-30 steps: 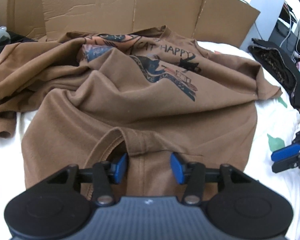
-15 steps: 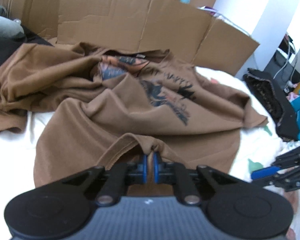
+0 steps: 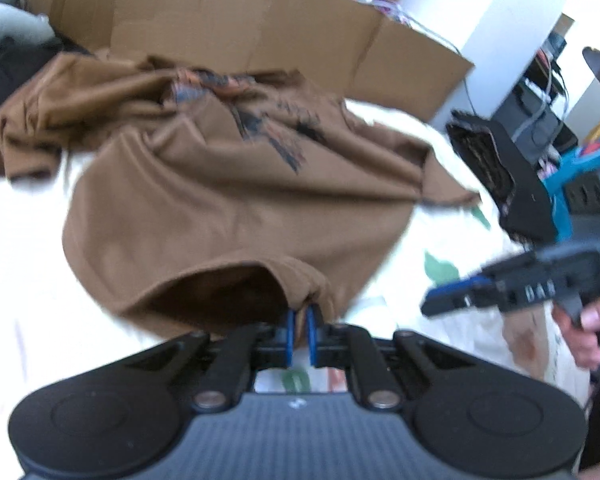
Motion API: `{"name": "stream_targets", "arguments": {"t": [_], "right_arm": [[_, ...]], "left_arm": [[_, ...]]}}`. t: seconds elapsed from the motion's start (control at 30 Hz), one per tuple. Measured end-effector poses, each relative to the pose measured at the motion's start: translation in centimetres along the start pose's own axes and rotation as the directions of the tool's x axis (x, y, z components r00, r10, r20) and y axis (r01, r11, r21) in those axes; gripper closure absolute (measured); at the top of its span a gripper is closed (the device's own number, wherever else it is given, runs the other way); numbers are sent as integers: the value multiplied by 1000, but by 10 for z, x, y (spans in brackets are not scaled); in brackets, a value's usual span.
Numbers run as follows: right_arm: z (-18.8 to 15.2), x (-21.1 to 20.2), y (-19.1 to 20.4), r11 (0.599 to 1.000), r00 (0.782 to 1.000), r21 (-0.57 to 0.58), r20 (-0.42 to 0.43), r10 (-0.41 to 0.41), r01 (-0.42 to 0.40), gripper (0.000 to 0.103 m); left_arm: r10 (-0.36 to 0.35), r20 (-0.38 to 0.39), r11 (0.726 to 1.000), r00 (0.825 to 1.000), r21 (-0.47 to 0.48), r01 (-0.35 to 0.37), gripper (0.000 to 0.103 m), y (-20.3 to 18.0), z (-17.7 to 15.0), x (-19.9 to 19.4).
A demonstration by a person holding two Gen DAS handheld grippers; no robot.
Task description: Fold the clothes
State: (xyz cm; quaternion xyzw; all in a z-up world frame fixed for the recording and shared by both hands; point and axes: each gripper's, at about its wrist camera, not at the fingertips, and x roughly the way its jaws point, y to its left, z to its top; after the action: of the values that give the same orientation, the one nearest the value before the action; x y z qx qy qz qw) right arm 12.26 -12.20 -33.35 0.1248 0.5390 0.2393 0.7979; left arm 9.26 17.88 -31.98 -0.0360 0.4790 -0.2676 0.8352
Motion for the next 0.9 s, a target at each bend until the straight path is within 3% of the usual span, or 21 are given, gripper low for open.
{"name": "stream_targets", "arguments": {"t": [0.27,0.33,0.4,0.47,0.63,0.83,0.9], "right_arm": [[-18,10,4,1000,998,13,-60,11,-10,72],[-21,13,5,1000,997,15,-73,15,-14,72],[-20,15,7,1000,996,15,-82,22,-21,72],[-21,18,8,999,996,20,-90,30,-28,72],[-22,24,9,997,993,56,-103,61,-55,72],[-24,28,8,991,989,103,-106,100,-90,72],[-25,29,6,987,988,124,-104,114,-101,72]], "left_arm": [[1,-85,1000,996,-19,-2,91,-4,-36,11],[0,-84,999,996,-33,-3,77,-2,-40,12],[-17,-64,999,998,-48,14,53,1,-42,9],[-39,-35,997,999,-62,37,45,4,-43,6],[-67,-6,994,998,-85,66,47,12,-42,11],[-172,0,967,985,-192,169,54,26,-44,23],[-205,-23,955,979,-226,194,73,29,-49,30]]}}
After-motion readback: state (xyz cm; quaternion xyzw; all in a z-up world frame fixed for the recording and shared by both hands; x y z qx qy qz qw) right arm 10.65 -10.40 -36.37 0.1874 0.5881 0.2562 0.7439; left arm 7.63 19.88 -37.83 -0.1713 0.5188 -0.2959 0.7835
